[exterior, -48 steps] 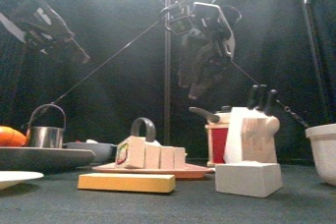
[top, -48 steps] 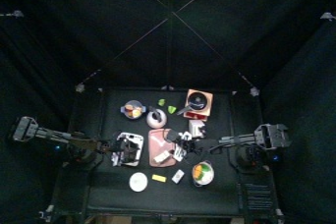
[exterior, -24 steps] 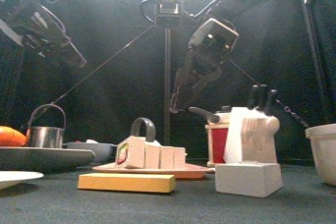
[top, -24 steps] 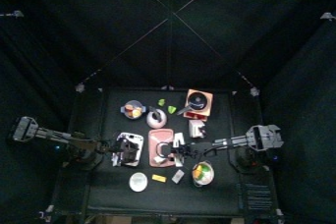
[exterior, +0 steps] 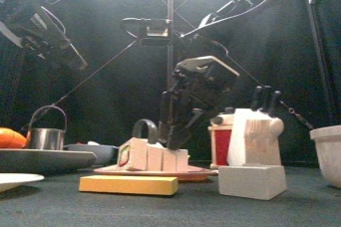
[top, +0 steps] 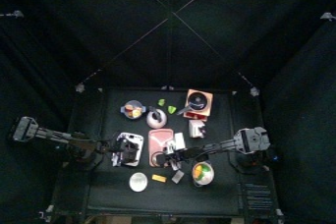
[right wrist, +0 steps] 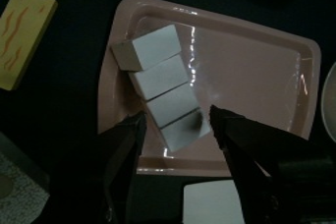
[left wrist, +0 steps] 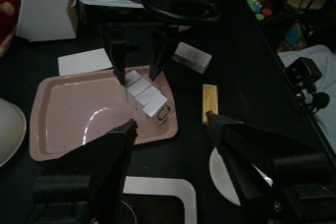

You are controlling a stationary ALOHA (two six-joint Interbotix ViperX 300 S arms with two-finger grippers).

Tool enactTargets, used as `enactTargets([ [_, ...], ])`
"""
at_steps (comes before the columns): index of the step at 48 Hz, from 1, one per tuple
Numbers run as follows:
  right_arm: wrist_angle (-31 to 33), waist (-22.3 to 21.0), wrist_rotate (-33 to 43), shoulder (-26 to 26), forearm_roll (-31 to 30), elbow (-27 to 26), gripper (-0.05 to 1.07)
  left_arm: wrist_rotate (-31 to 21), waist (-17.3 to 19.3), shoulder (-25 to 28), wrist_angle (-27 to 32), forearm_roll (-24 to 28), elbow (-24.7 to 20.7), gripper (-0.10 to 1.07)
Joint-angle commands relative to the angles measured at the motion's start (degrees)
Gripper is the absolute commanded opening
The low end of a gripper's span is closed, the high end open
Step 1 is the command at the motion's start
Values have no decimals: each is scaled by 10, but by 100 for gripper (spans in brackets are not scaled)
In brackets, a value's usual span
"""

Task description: Grab white sushi roll

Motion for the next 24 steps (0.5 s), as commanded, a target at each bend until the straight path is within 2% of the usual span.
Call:
enactTargets([
  [1, -2, -3, -1, -5, -2, -18, 88, 0, 1, -1, -5, -1, -7, 93],
  [19, -4, -3, -1, 13, 8, -25, 87, 0, 1, -1, -4, -1, -6, 93],
  [24, -4, -4, -1, 14, 11, -26, 82, 0, 1, -1, -5, -1, -4, 93],
])
